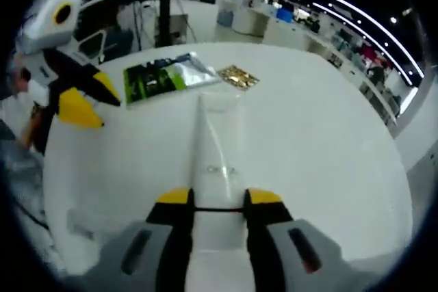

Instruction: Arrange the skincare products in the storage area until every visible bottle or jar stands upright without overlapping.

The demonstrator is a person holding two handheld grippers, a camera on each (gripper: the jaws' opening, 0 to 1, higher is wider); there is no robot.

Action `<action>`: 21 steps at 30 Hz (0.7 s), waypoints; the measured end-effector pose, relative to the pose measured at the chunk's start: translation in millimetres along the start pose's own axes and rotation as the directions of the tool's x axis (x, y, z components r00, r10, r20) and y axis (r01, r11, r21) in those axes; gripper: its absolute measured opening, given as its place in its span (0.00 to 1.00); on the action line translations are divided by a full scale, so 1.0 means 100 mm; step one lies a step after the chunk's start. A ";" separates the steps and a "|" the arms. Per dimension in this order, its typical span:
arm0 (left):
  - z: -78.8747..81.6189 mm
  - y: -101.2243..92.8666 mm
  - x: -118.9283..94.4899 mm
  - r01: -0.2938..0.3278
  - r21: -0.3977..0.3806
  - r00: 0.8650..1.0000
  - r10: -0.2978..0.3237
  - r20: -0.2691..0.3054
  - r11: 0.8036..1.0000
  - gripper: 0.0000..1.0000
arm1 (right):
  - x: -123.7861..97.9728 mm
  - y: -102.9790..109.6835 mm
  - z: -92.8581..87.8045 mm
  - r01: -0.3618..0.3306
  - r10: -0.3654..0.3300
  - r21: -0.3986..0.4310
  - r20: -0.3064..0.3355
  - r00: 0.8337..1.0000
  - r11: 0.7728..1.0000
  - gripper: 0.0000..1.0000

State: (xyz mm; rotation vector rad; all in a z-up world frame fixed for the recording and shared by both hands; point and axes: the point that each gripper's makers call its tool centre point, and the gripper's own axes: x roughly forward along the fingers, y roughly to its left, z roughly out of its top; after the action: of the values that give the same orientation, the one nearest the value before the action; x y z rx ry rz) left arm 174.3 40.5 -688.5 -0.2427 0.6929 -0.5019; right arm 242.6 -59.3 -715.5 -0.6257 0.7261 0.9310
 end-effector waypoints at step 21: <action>-0.13 0.09 0.01 0.001 -0.059 1.000 -0.001 -0.010 0.998 0.27 | -0.29 0.59 -0.28 -0.251 0.246 -0.309 -0.055 0.968 0.917 0.28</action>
State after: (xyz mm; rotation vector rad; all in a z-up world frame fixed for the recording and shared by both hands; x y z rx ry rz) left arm 170.2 47.3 -702.3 -0.2957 0.7176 -0.4844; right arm 172.2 -67.0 -719.8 -0.8338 0.6853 1.2951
